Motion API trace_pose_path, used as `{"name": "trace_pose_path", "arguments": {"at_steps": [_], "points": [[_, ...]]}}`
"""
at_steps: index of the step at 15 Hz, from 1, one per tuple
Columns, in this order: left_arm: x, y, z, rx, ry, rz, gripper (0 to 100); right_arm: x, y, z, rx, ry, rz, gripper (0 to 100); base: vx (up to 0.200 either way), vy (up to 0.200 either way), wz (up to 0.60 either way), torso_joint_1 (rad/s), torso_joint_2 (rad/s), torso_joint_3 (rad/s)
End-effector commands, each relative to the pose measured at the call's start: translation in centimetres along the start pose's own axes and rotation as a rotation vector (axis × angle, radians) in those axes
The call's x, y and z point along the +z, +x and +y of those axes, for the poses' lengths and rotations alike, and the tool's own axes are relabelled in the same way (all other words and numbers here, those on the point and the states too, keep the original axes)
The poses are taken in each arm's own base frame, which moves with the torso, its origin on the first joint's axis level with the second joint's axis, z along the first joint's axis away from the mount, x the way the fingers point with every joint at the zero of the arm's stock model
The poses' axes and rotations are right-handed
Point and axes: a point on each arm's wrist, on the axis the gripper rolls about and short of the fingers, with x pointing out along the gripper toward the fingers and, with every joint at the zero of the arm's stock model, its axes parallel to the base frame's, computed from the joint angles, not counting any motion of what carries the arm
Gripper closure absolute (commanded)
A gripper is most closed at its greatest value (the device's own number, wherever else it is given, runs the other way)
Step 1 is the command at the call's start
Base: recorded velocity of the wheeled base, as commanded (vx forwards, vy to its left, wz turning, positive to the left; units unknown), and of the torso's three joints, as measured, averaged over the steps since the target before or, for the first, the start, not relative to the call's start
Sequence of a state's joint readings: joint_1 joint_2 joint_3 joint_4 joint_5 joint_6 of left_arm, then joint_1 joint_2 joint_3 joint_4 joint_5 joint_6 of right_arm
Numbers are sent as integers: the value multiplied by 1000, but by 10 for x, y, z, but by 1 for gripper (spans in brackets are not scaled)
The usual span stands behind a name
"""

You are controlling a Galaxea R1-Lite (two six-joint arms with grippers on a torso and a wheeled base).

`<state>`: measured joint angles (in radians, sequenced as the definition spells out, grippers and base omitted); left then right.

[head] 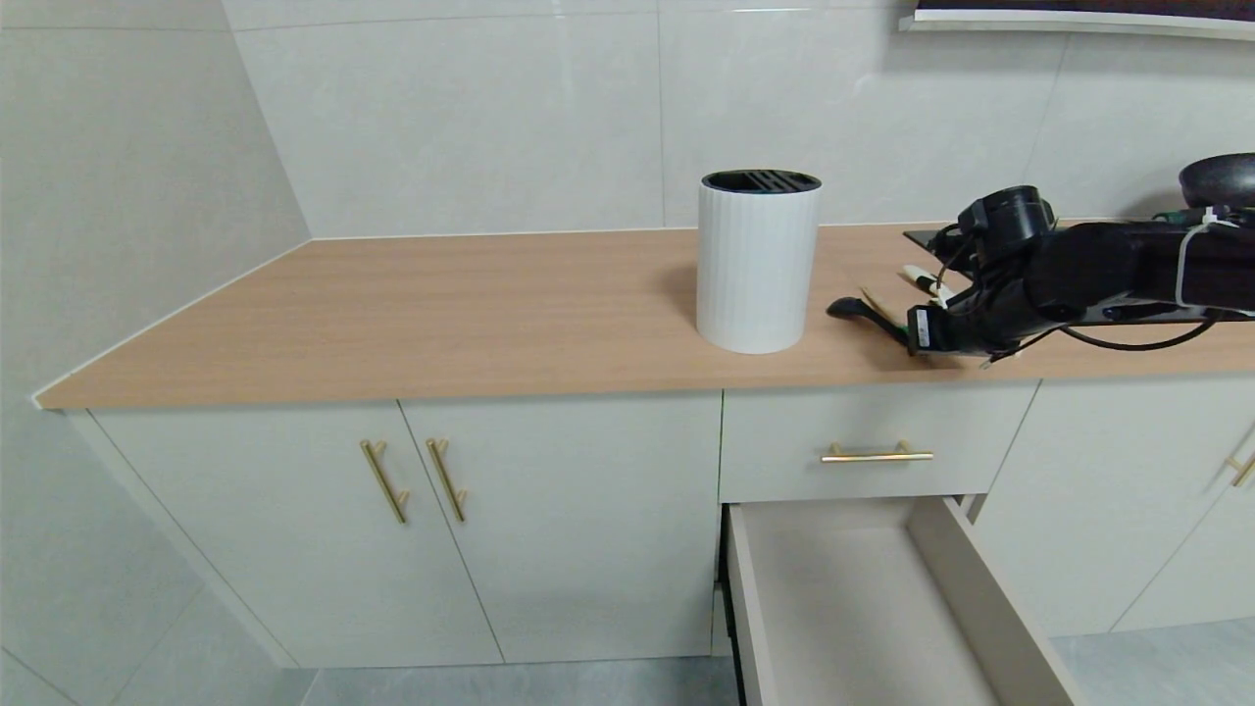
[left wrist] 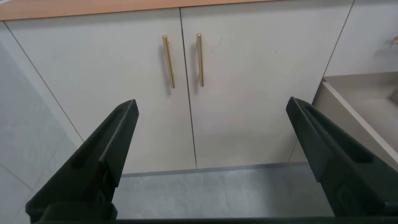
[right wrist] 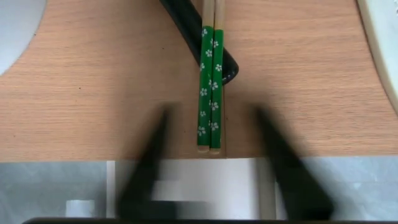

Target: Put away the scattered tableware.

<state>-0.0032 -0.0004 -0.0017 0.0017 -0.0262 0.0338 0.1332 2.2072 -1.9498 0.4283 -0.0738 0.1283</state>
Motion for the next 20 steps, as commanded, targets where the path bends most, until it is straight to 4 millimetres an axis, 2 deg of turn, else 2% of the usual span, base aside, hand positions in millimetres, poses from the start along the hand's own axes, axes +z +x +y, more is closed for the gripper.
{"name": "trace_pose_path", "arguments": {"at_steps": [1,4,7,9,12,14,17,18,20], "points": [[0,0,0,0,0,0,0,0,1,0,0,-1,0,100,0,0,0,0,0,0],[0,0,0,-1,0,0,0,2,-4,0,2,6,-9,100,0,0,0,0,0,0],[0,0,0,0,0,0,0,10,-26,0,8,41,-48,100,0,0,0,0,0,0],[0,0,0,-1,0,0,0,8,-69,-4,11,62,-65,100,0,0,0,0,0,0],[0,0,0,-1,0,0,0,-16,-138,-18,1,74,-77,100,0,0,0,0,0,0],[0,0,0,0,0,0,0,-44,-185,-25,3,73,-82,100,0,0,0,0,0,0],[0,0,0,0,0,0,0,-85,-232,-33,7,67,-96,100,0,0,0,0,0,0],[0,0,0,0,0,0,0,-104,-251,-35,14,63,-107,100,0,0,0,0,0,0],[0,0,0,0,0,0,0,-129,-272,-39,17,24,-124,100,0,0,0,0,0,0]]}}
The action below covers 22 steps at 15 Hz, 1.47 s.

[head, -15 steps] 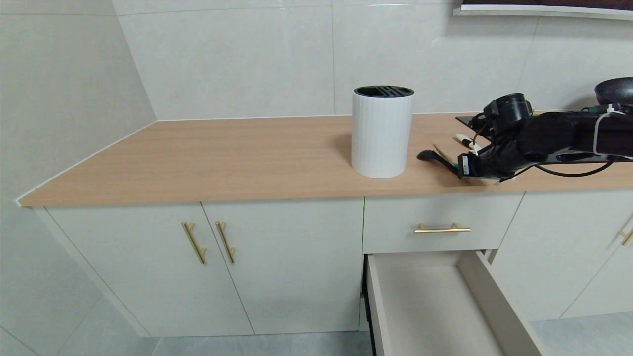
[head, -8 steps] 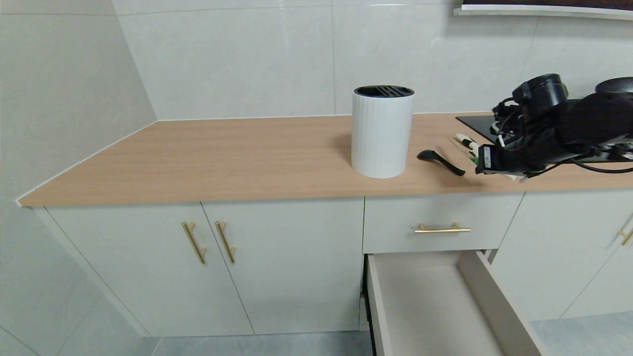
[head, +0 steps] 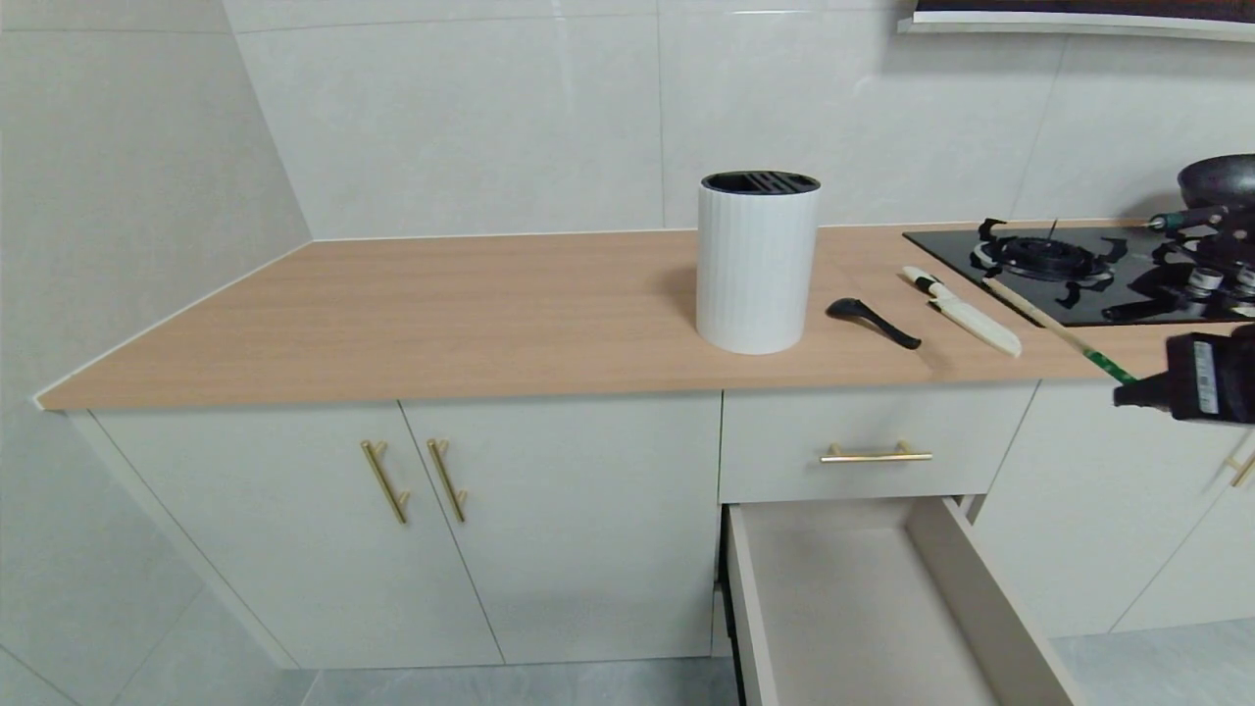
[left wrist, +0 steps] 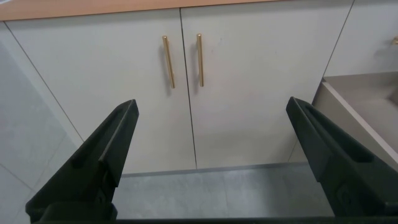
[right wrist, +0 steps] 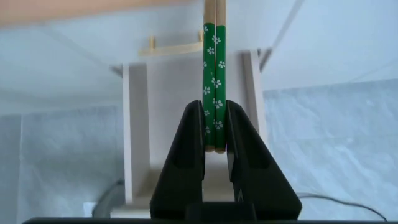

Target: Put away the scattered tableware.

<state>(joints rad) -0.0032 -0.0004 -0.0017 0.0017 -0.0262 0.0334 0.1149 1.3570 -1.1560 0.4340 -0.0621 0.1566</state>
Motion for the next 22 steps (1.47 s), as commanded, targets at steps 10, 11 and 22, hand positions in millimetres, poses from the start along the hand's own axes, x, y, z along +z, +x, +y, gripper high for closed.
{"name": "trace_pose_path", "arguments": {"at_steps": [10,11,22], "points": [[0,0,0,0,0,0,0,-113,-16,-5,152,-112,366,100,0,0,0,0,0,0],[0,0,0,0,0,0,0,-116,-3,-2,151,-119,433,100,0,0,0,0,0,0],[0,0,0,0,0,0,0,-138,128,58,155,-97,657,100,0,0,0,0,0,0]]}}
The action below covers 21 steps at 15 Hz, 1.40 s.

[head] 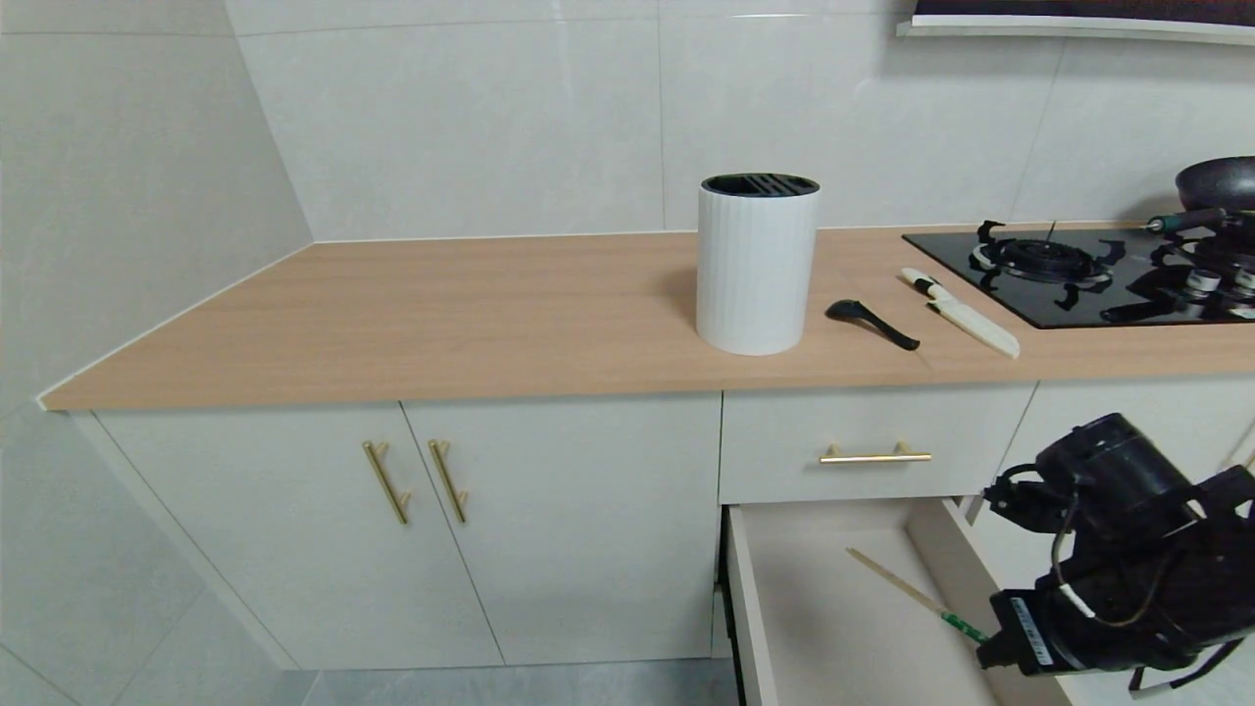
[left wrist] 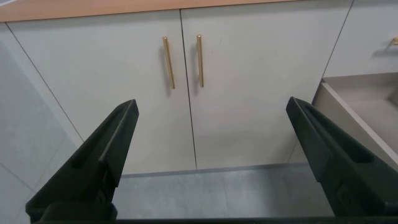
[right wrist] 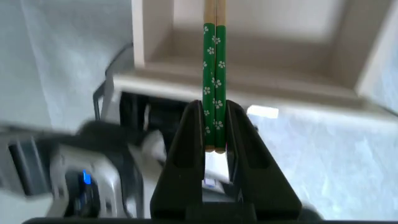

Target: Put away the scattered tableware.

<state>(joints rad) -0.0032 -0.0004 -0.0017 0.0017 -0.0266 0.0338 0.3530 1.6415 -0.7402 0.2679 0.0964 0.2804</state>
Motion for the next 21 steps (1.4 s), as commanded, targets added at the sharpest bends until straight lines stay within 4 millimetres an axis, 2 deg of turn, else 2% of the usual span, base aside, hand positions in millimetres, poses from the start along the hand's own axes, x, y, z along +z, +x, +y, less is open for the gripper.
{"name": "trace_pose_path", "arguments": {"at_steps": [1,5,7,11,16,21], "points": [[0,0,0,1,0,0,0,9,36,11,-51,-21,68,100,0,0,0,0,0,0],[0,0,0,1,0,0,0,34,53,30,-64,-6,37,100,0,0,0,-52,170,109],[0,0,0,1,0,0,0,39,63,35,-64,-17,47,100,0,0,0,-134,427,276],[0,0,0,-1,0,0,0,45,70,37,-68,-17,47,100,0,0,0,-135,460,318],[0,0,0,1,0,0,0,63,82,40,-91,-14,17,100,0,0,0,-85,449,354],[0,0,0,1,0,0,0,77,77,34,-115,13,-53,100,0,0,0,-22,247,215]]}}
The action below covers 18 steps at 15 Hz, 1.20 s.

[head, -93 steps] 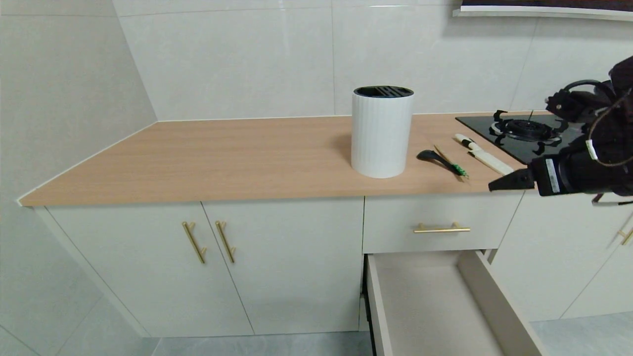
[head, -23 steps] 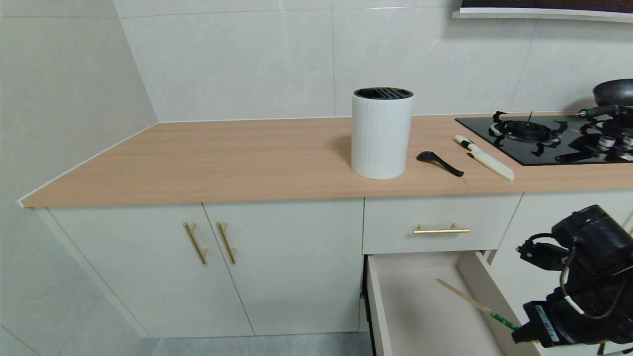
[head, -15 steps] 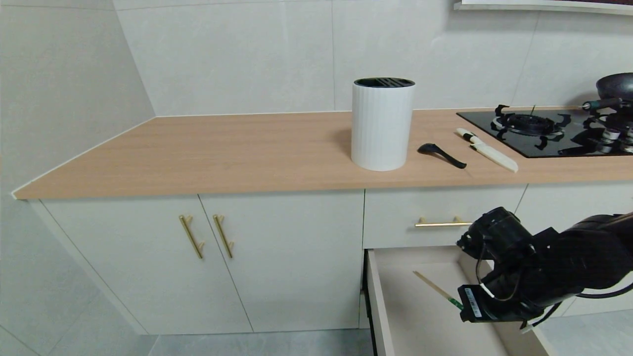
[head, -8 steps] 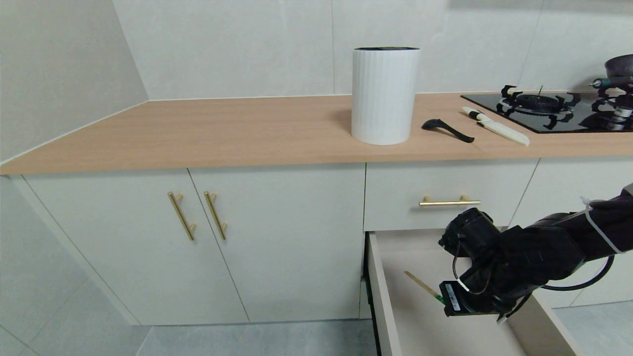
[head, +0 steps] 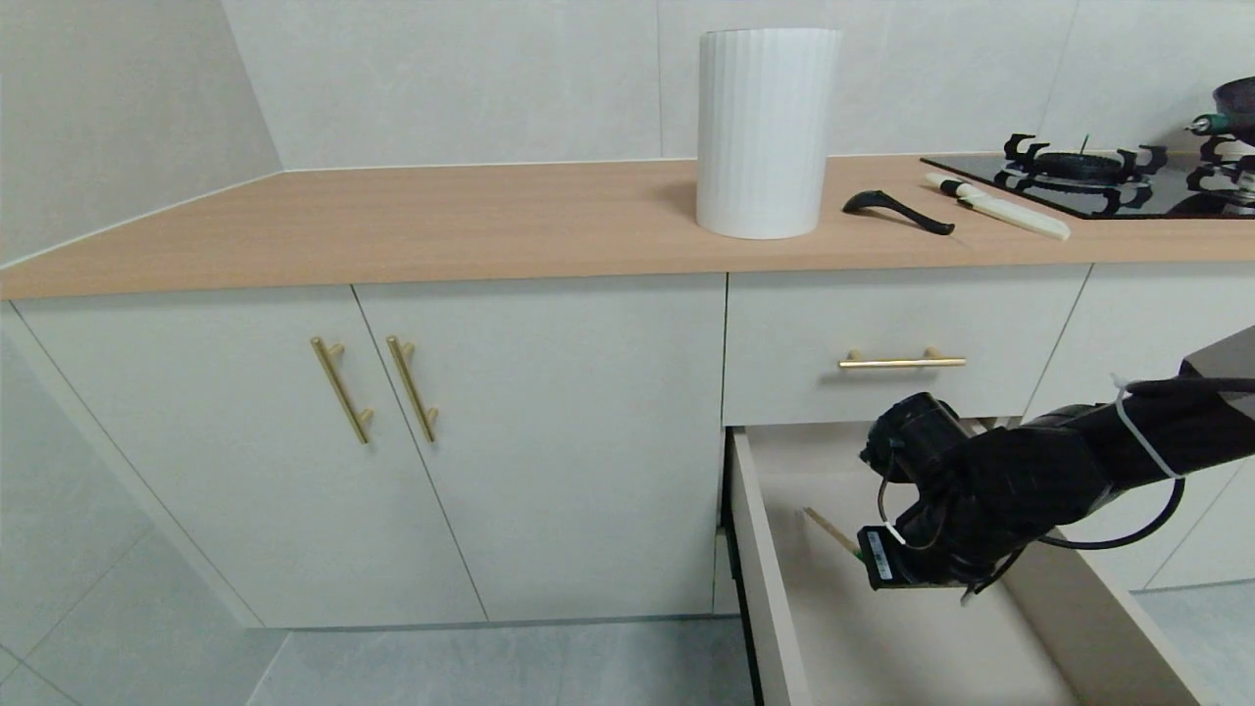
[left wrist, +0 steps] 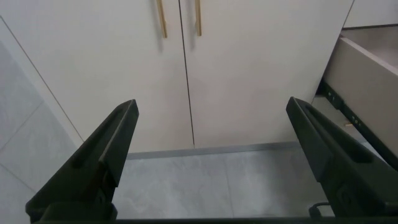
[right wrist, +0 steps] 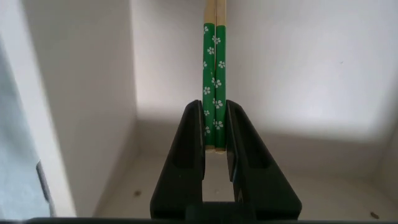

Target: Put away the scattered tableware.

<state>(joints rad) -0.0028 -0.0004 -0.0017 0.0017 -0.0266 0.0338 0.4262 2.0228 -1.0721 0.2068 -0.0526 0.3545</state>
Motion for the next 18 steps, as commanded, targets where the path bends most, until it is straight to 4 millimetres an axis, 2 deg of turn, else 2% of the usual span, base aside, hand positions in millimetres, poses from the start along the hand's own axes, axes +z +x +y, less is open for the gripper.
{"name": "trace_pose_path", "arguments": {"at_steps": [1,4,7,14,18], "points": [[0,0,0,0,0,0,0,3,1,-3,-3,10,-23,100,0,0,0,0,0,0],[0,0,0,0,0,0,0,5,12,-4,-17,1,-30,100,0,0,0,0,0,0],[0,0,0,0,0,0,0,6,47,-3,-56,3,-57,100,0,0,0,0,0,0],[0,0,0,-1,0,0,0,-6,102,-3,-104,-9,-10,100,0,0,0,0,0,0],[0,0,0,-1,0,0,0,-8,109,-2,-116,-14,-5,100,0,0,0,0,0,0]]}}
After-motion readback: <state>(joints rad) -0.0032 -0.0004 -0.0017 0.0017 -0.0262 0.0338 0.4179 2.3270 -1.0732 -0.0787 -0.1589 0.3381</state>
